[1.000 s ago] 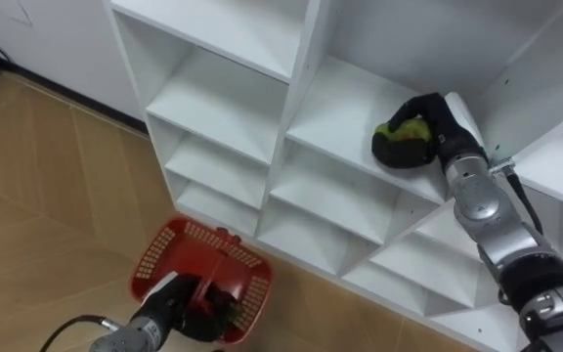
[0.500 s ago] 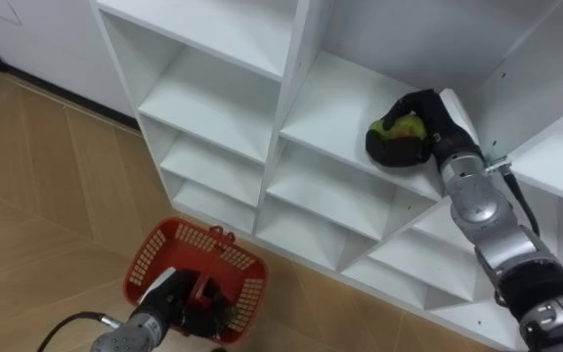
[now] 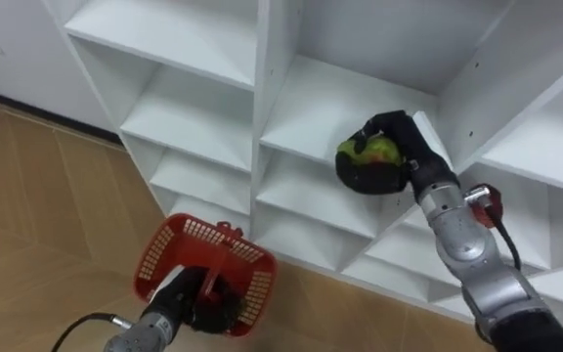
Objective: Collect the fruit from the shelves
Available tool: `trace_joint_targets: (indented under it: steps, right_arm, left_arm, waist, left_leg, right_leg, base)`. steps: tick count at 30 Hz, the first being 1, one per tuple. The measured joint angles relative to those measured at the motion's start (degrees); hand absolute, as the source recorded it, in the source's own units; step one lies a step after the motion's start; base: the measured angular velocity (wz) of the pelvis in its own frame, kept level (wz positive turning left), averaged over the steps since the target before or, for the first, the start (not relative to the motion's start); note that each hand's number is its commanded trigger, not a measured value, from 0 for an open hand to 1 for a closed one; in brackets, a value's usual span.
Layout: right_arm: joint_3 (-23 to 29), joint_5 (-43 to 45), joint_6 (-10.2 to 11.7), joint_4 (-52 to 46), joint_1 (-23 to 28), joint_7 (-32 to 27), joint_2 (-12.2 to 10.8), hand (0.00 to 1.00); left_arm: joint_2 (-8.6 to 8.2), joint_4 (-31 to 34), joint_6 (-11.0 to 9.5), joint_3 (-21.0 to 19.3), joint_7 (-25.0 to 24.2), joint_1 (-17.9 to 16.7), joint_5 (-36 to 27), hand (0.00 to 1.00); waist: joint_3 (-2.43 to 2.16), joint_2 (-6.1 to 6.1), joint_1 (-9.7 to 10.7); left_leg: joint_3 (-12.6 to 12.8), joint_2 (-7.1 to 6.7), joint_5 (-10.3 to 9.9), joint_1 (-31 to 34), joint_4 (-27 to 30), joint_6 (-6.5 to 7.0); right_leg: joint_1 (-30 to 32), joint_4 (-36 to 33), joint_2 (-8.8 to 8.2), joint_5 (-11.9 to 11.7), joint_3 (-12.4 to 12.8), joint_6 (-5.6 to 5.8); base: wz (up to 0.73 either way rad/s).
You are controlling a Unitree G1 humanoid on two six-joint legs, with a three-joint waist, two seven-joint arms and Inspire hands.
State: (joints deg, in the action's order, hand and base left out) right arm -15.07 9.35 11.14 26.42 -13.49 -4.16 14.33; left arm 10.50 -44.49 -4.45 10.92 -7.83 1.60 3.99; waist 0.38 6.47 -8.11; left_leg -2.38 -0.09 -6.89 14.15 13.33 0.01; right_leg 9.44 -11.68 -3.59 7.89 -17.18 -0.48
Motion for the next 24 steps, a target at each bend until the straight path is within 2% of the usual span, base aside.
trace_joint_targets:
  steps: [5,8,11,16,18,21,24]
  right_arm:
    - [-2.5,-0.2,-0.1,-4.9,4.5,4.2,-0.4,1.0]
    - [-5.4,0.5,-3.8,-4.6,7.9,9.3,-0.8,1.0]
    - [-6.5,2.1,-5.0,-4.6,9.7,13.2,-0.8,1.0]
    - [-6.7,5.8,-4.8,-7.3,9.7,14.2,-1.1,1.0]
    - [-6.7,7.3,-4.7,-7.7,9.7,15.4,-1.2,1.0]
    - [-6.7,9.2,-4.7,-7.6,9.9,16.1,-1.6,1.0]
    - [-6.8,9.3,-4.7,-7.2,10.4,16.7,-2.7,1.0]
  left_arm:
    - [-0.11,-0.1,0.0,-0.1,-0.2,-0.2,0.0,1.0]
    - [-0.63,-0.5,-0.6,-0.3,-0.9,-0.1,0.0,1.0]
    - [-0.73,-0.5,-0.6,-0.5,-1.8,-0.5,0.0,1.0]
    - [-1.0,-0.8,-1.3,-0.4,-1.9,-1.3,0.0,1.0]
    - [-1.02,-2.3,-2.4,-0.4,-1.8,-1.3,0.0,1.0]
    - [-1.3,-3.5,-2.5,-0.4,-1.7,-1.5,0.0,1.0]
    - [-1.76,-3.5,-2.6,-0.4,-1.5,-1.7,0.0,1.0]
  waist:
    - [-0.31,-0.51,0.1]
    - [-0.24,-0.63,0.0]
    - [-0.15,-0.74,0.1]
    - [0.01,-0.88,0.3]
    - [0.33,-1.13,0.4]
    - [0.8,-1.62,0.5]
    - [0.8,-1.63,0.5]
  left_leg:
    - [1.4,0.5,0.0,-0.8,-0.7,-0.05]
    - [1.5,0.54,0.0,-0.4,-0.6,-0.09]
    - [1.5,0.53,0.0,0.9,0.0,-0.08]
    - [1.9,0.51,0.0,1.5,0.2,-0.05]
    - [1.9,0.47,0.0,1.6,0.2,-0.05]
    - [1.9,0.47,0.0,1.8,0.2,-0.05]
    - [2.0,0.51,0.0,2.5,0.2,-0.05]
  right_leg:
    - [0.2,-0.1,0.42,-0.2,1.5,-0.21]
    - [0.7,-0.2,0.46,-0.3,2.0,-0.27]
    - [1.9,-0.6,0.42,-0.4,2.2,-0.29]
    - [2.8,-1.0,0.38,-0.4,2.9,-0.28]
    - [2.8,-1.0,0.38,-0.4,2.9,-0.26]
    - [3.0,-0.9,0.38,-0.3,3.0,-0.16]
    - [3.8,-0.9,0.43,-0.3,3.1,-0.17]
  base:
    - [-0.17]
    - [-0.06]
    - [-0.01]
    - [-0.03]
    - [0.0]
    - [0.0]
    - [0.0]
